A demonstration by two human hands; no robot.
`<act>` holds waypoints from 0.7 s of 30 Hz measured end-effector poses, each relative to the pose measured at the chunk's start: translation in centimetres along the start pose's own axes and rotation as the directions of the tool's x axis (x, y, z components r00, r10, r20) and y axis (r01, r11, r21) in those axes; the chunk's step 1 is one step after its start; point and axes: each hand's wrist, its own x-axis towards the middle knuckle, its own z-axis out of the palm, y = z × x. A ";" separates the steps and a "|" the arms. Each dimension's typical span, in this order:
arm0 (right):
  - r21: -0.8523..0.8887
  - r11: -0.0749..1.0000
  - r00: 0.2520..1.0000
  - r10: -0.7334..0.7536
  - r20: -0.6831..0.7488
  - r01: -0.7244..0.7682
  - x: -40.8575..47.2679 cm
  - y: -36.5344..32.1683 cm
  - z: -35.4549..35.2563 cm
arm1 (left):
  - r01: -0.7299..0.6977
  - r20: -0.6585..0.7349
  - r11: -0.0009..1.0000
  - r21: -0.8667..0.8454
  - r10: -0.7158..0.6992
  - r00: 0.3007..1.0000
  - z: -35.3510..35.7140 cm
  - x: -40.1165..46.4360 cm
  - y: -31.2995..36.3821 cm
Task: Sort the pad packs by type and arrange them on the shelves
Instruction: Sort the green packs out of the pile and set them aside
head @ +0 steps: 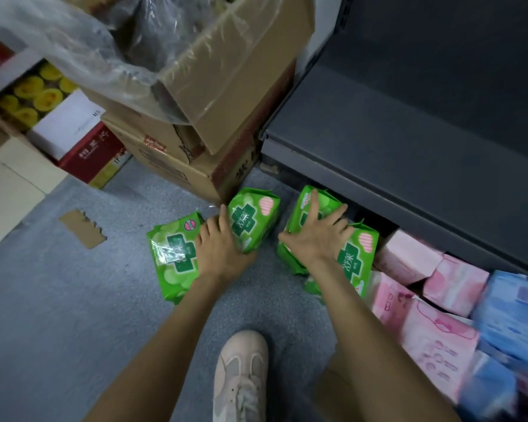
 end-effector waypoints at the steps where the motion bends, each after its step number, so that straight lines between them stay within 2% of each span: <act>1: -0.014 1.000 1.000 -0.008 -0.008 0.008 0.0 -0.3 0.1 | -0.011 -0.007 0.999 0.040 0.012 1.000 0.2 0.2 0.5; 5: 0.030 0.999 0.996 0.016 -0.086 -0.013 1.3 -1.6 -0.2 | -0.018 0.005 0.992 0.121 0.018 1.000 0.6 1.2 1.7; 8: 0.185 0.983 0.992 0.007 -0.125 0.016 1.1 -1.1 -0.6 | 0.014 0.019 1.000 -0.005 -0.014 1.000 0.1 1.2 1.0; 10: 0.356 0.928 0.978 -0.032 -0.205 0.105 -0.8 0.1 -1.8 | 0.020 -0.016 0.991 -0.136 -0.022 1.000 -1.5 0.1 0.2; 11: 0.447 0.880 0.967 -0.046 -0.250 0.158 -1.9 0.9 -2.6 | 0.031 -0.042 0.977 -0.210 -0.041 0.998 -2.5 -0.6 -0.2; 13: 0.655 0.719 0.955 -0.037 -0.296 0.231 -4.7 3.2 -4.9 | 0.055 -0.076 0.932 -0.357 -0.088 0.993 -5.4 -2.4 -0.8; 16: 0.903 0.388 0.980 0.001 -0.198 0.182 -7.6 7.2 -7.5 | 0.032 -0.062 0.849 -0.527 -0.077 0.995 -9.4 -4.5 -0.5; 18: 0.973 0.191 0.991 -0.003 -0.133 0.131 -9.0 9.6 -9.6 | -0.035 -0.069 0.803 -0.595 -0.008 0.998 -12.2 -6.2 1.0; 19: 0.979 0.150 0.990 -0.011 -0.138 0.138 -9.8 10.6 -10.7 | -0.076 -0.074 0.780 -0.621 0.038 0.997 -13.6 -7.0 2.1; 21: 0.966 0.153 0.978 -0.038 -0.207 0.210 -11.4 12.6 -13.0 | -0.157 -0.094 0.749 -0.644 0.126 0.988 -16.2 -8.4 4.4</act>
